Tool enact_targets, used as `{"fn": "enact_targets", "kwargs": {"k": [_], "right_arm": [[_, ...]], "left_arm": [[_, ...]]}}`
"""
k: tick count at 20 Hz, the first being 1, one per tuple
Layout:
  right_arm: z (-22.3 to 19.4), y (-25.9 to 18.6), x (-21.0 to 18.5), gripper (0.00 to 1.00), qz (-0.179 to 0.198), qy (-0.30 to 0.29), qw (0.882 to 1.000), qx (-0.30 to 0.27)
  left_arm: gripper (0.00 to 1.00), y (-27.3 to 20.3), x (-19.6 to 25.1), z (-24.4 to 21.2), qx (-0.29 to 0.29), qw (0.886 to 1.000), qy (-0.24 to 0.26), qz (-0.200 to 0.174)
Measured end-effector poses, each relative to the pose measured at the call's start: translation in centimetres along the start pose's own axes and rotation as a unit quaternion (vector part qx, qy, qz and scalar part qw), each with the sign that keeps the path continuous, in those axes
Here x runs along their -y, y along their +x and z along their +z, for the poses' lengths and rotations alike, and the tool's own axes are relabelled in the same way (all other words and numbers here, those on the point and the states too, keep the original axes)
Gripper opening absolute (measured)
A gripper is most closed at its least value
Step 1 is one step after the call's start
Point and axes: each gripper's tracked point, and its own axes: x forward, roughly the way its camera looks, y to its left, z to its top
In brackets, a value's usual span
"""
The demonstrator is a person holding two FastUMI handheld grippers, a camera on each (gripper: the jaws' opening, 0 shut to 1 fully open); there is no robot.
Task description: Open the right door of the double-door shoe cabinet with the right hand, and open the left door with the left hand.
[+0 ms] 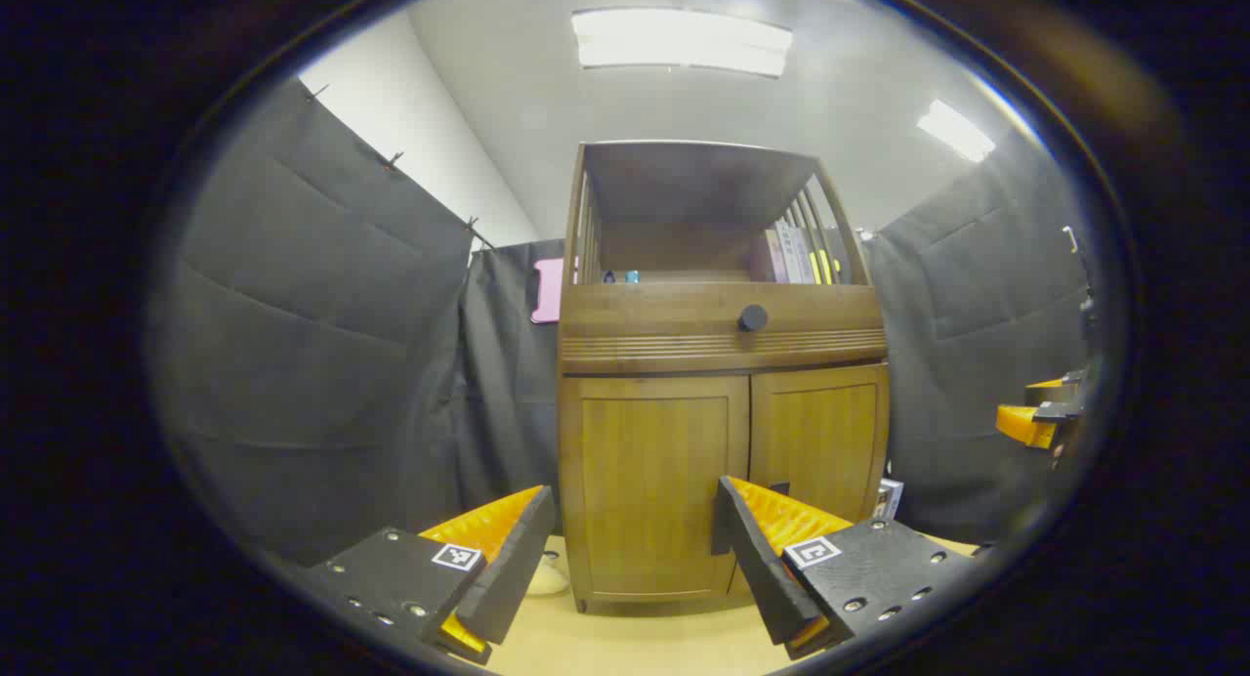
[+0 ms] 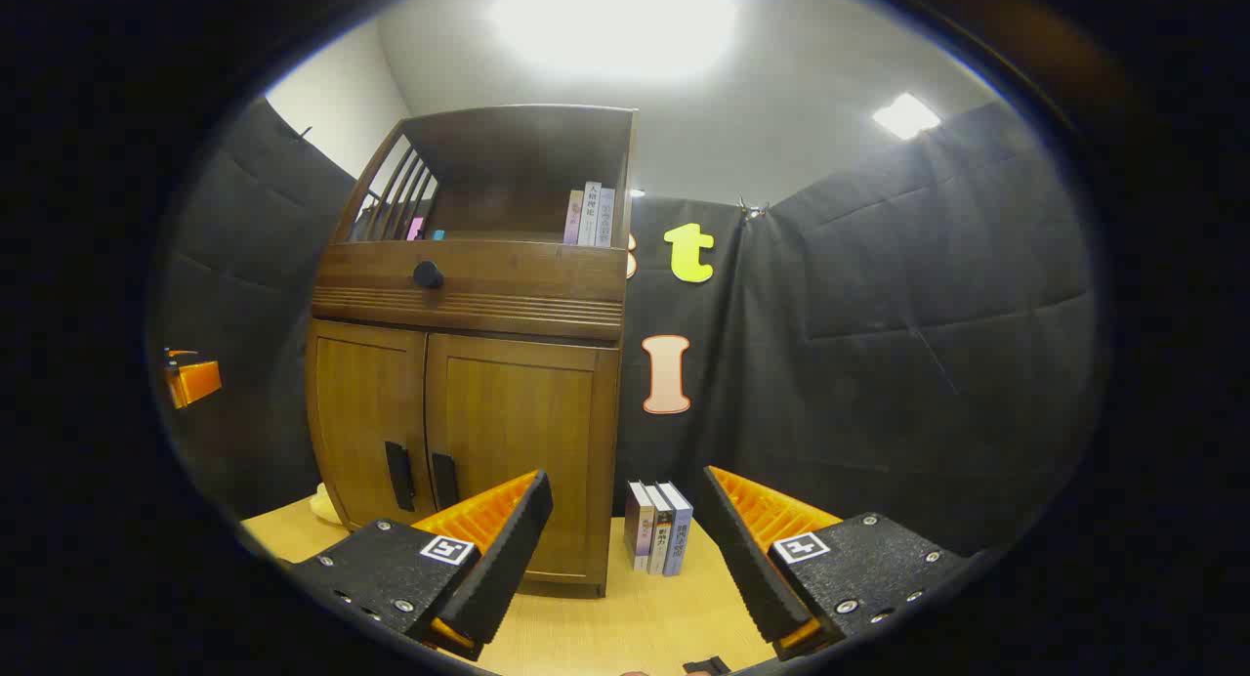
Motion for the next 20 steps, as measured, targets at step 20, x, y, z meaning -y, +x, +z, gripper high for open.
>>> {"fn": "enact_targets", "kwargs": {"k": [20], "right_arm": [[-0.9,3.3,-5.0,0.95,0.041,0.031,0.998,-0.031]], "left_arm": [[1.0,-0.3,-0.9,-1.0,-0.058,0.997,-0.042,0.04]]}}
